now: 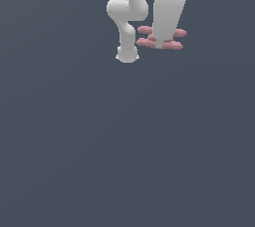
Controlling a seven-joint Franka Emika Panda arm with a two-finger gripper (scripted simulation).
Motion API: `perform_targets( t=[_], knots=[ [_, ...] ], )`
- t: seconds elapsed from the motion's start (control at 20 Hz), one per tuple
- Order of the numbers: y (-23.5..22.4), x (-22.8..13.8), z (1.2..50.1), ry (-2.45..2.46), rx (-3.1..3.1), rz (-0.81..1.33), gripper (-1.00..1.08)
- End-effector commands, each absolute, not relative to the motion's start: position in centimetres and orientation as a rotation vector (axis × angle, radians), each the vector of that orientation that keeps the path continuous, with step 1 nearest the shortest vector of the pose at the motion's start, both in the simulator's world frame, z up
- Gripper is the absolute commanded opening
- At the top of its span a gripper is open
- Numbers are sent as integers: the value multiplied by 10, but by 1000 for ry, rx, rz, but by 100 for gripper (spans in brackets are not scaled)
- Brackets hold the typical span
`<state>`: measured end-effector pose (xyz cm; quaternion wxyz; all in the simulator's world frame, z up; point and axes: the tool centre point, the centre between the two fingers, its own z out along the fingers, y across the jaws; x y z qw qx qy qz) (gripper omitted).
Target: Pick up the object and move it to a goal position.
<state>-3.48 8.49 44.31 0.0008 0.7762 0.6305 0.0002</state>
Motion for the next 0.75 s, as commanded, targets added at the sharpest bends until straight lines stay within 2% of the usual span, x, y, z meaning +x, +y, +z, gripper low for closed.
perform_targets(
  t=[0.0, 0.35, 0.7],
  knots=[
    [89, -40, 462, 1979, 2439, -1, -100],
    [97, -46, 495, 1978, 2441, 0, -100],
    [99, -47, 502, 1977, 2442, 0, -100]
  ],
)
